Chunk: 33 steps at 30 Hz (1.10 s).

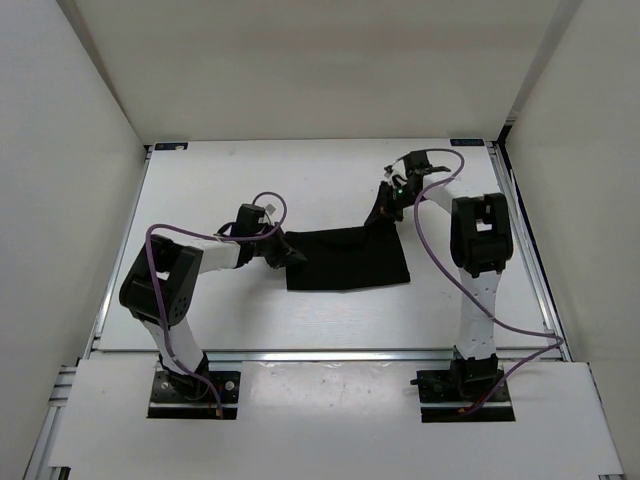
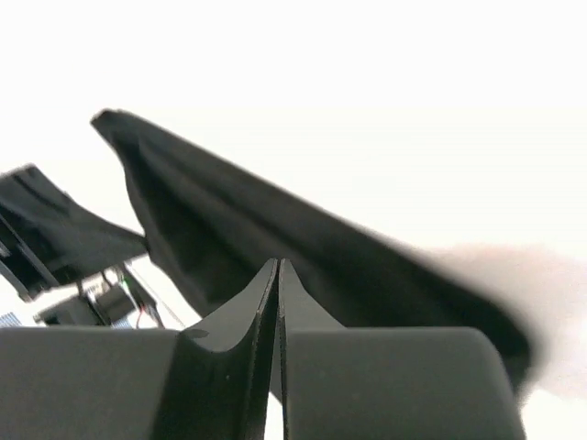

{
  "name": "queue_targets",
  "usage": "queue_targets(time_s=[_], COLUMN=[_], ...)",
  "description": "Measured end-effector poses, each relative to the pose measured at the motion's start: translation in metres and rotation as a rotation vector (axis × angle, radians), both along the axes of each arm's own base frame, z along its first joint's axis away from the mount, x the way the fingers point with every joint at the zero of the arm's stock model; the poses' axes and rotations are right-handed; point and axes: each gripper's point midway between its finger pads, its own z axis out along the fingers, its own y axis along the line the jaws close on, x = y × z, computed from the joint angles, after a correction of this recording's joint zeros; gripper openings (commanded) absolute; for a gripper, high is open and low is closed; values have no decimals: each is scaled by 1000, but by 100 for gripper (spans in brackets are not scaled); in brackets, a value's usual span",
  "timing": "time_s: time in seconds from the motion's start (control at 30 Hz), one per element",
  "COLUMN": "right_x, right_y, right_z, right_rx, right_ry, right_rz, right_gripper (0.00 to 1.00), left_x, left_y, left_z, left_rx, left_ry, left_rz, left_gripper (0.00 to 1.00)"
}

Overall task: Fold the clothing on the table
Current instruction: Fold the skirt

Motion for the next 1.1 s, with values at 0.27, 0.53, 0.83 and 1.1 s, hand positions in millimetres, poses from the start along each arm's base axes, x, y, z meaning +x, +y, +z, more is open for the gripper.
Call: queue_targets(time_s=[0.27, 0.53, 0.83, 1.1], right_x=[35, -30, -70, -80], right_y=[-29, -58, -36, 32], right_z=[8, 26, 57, 29], right_rx=[-53, -204, -235, -146], right_ry=[-40, -15, -80, -10], right_rz=[-75, -18, 96, 246], right_gripper=[51, 54, 0, 0], left_x=[-13, -8, -9, 6], left_y=[18, 35, 39, 30], left_z=[-11, -14, -15, 19], left_rx=[54, 105, 125, 81], left_ry=[29, 19, 41, -34], left_rz=[13, 46, 51, 45], left_gripper=[0, 0, 0, 0])
